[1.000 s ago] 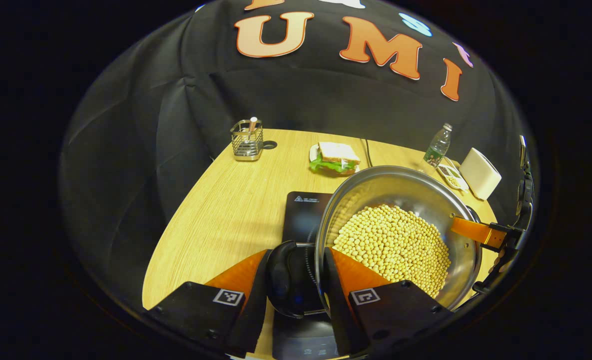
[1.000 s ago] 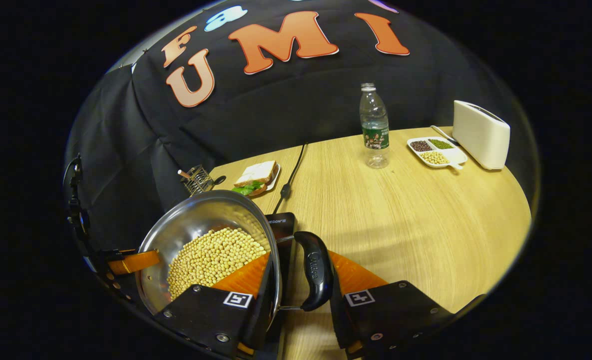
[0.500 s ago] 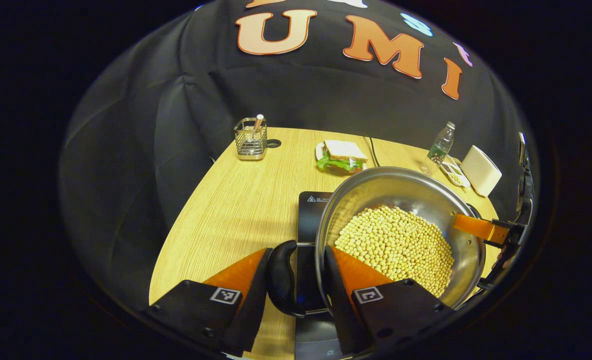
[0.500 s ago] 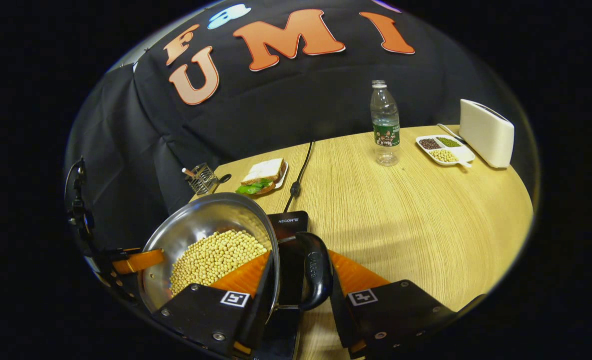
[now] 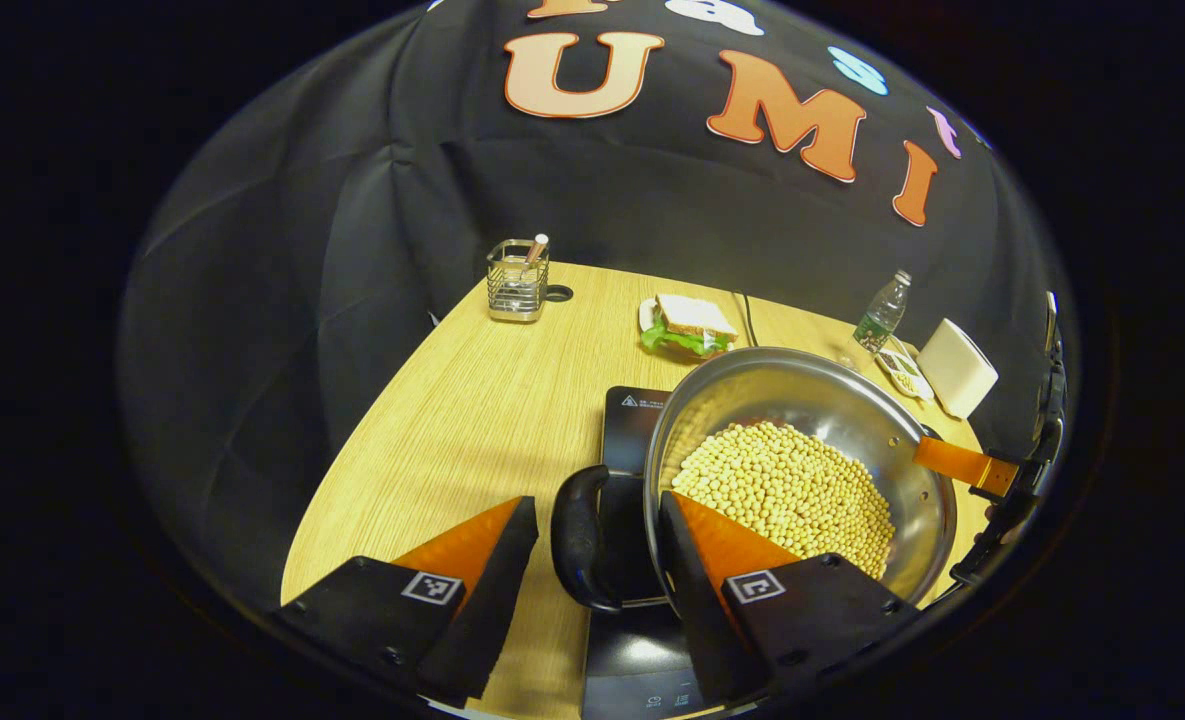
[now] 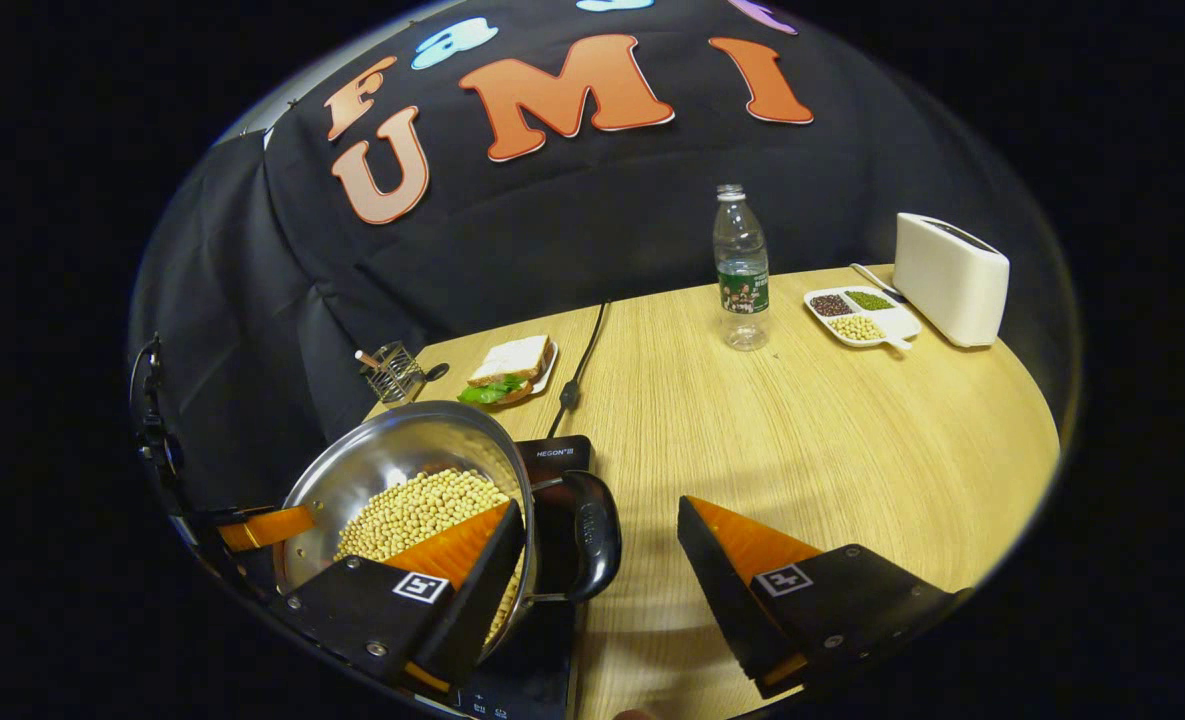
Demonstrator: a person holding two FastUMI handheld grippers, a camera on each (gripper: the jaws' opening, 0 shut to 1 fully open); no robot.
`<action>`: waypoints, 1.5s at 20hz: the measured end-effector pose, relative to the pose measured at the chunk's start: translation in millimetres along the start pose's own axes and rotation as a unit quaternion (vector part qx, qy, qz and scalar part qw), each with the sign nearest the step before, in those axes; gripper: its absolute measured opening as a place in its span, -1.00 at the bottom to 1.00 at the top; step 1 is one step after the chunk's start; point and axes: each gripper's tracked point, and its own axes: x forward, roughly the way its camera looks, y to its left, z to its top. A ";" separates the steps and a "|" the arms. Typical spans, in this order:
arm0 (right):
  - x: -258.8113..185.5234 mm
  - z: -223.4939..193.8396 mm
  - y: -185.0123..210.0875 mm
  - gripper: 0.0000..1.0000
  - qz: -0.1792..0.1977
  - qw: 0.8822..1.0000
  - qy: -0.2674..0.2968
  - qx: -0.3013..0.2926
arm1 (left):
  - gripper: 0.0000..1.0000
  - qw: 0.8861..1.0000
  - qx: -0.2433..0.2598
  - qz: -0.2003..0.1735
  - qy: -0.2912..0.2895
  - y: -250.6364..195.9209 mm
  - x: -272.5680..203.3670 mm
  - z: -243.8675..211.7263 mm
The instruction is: First push the handle of the pot to place it horizontally, then grasp the pot with both hands and set it on the induction cooktop.
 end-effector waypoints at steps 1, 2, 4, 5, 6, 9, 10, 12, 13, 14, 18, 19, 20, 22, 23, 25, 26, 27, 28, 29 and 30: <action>-4.1 4.5 -0.3 0.92 0.002 1.000 -0.006 0.004 | 0.63 1.000 0.000 0.001 -0.003 -0.4 -4.5 1.7; -9.5 8.3 -1.2 0.92 0.005 1.000 -0.012 0.009 | 0.62 1.000 0.002 0.002 -0.008 -0.6 -6.5 4.3; -19.7 16.3 0.1 0.90 0.018 0.999 -0.018 0.026 | 0.70 1.000 0.006 0.013 -0.016 1.9 -16.8 10.2; -25.0 21.8 0.3 0.90 0.024 0.999 -0.022 0.032 | 0.73 1.000 0.010 0.019 -0.022 3.2 -22.6 13.8; -30.7 28.6 -2.2 0.90 0.026 0.999 -0.031 0.034 | 0.77 0.999 0.014 0.026 -0.031 3.1 -29.8 19.6; -51.4 52.0 -13.9 0.90 0.022 0.997 -0.061 0.030 | 0.87 0.997 0.014 0.044 -0.065 2.0 -53.2 39.2; -59.6 61.1 -18.3 0.90 0.021 0.997 -0.073 0.029 | 0.96 0.995 0.009 0.049 -0.081 0.4 -63.7 49.1; -79.2 80.6 -29.5 0.90 0.015 0.995 -0.100 0.024 | 0.94 0.990 -0.004 0.049 -0.130 -8.2 -88.7 76.7; -90.5 91.3 -35.6 0.90 0.011 0.993 -0.115 0.021 | 0.96 0.987 -0.009 0.048 -0.154 -14.6 -103.3 90.2; -102.8 101.1 -41.7 0.90 0.008 0.991 -0.130 0.019 | 0.95 0.982 -0.007 0.046 -0.182 -22.1 -115.6 103.9; -155.5 141.1 -68.3 0.90 -0.011 0.982 -0.191 -0.002 | 0.93 0.956 0.020 0.059 -0.285 -54.3 -164.2 159.9; -169.2 149.9 -74.6 0.89 -0.016 0.979 -0.204 -0.008 | 0.95 0.950 0.023 0.057 -0.305 -64.3 -181.2 170.2; -181.6 157.3 -80.7 0.90 -0.021 0.976 -0.216 -0.014 | 0.94 0.945 0.025 0.053 -0.322 -75.7 -194.4 179.5; -207.0 172.5 -94.2 0.89 -0.034 0.970 -0.241 -0.027 | 0.94 0.936 0.030 0.044 -0.347 -98.6 -213.7 192.5; -221.0 179.3 -100.0 0.89 -0.040 0.966 -0.253 -0.034 | 0.93 0.933 0.034 0.038 -0.357 -110.8 -224.0 198.6; -247.5 191.3 -110.0 0.89 -0.050 0.959 -0.274 -0.052 | 0.94 0.926 0.039 0.024 -0.374 -138.4 -239.1 207.6; -258.8 195.3 -114.5 0.90 -0.055 0.956 -0.283 -0.061 | 0.94 0.924 0.039 0.012 -0.379 -154.3 -244.2 211.0; -270.6 200.5 -120.6 0.90 -0.063 0.952 -0.291 -0.069 | 0.94 0.923 0.040 -0.003 -0.382 -171.4 -249.2 211.4; -284.6 204.8 -126.6 0.89 -0.070 0.948 -0.302 -0.076 | 0.94 0.922 0.044 -0.015 -0.385 -187.0 -253.8 212.0; -296.8 209.5 -129.9 0.89 -0.073 0.944 -0.311 -0.079 | 0.93 0.919 0.050 -0.021 -0.391 -197.2 -260.3 214.8; -306.1 212.9 -133.5 0.90 -0.074 0.942 -0.318 -0.079 | 0.93 0.914 0.058 -0.021 -0.402 -207.2 -267.3 220.9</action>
